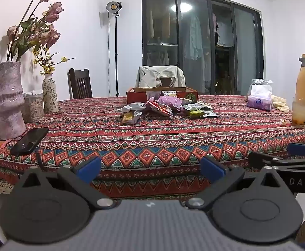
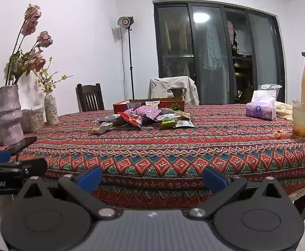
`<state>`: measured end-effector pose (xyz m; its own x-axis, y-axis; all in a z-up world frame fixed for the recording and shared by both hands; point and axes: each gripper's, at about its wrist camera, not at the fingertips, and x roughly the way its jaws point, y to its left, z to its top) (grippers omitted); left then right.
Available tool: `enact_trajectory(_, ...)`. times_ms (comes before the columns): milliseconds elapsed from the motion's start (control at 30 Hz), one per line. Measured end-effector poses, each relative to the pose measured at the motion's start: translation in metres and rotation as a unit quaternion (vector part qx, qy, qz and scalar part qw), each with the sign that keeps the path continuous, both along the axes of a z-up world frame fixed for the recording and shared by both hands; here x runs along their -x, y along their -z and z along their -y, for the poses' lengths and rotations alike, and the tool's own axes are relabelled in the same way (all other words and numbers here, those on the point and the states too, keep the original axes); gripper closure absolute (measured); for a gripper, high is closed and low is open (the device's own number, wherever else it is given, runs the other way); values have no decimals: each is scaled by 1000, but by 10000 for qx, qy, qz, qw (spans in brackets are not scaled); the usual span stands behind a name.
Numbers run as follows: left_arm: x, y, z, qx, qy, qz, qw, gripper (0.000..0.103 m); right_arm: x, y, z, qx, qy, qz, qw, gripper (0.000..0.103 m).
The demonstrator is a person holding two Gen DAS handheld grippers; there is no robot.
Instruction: Organize snacks
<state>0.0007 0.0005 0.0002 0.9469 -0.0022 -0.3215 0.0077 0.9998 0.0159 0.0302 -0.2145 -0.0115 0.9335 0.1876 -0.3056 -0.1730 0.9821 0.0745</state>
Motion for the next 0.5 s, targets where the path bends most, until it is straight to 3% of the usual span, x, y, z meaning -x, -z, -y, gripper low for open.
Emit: enact_trajectory(500, 0, -2, 0, -32, 30, -12, 10000, 0, -2, -1, -1, 55, 5, 66, 10000, 0)
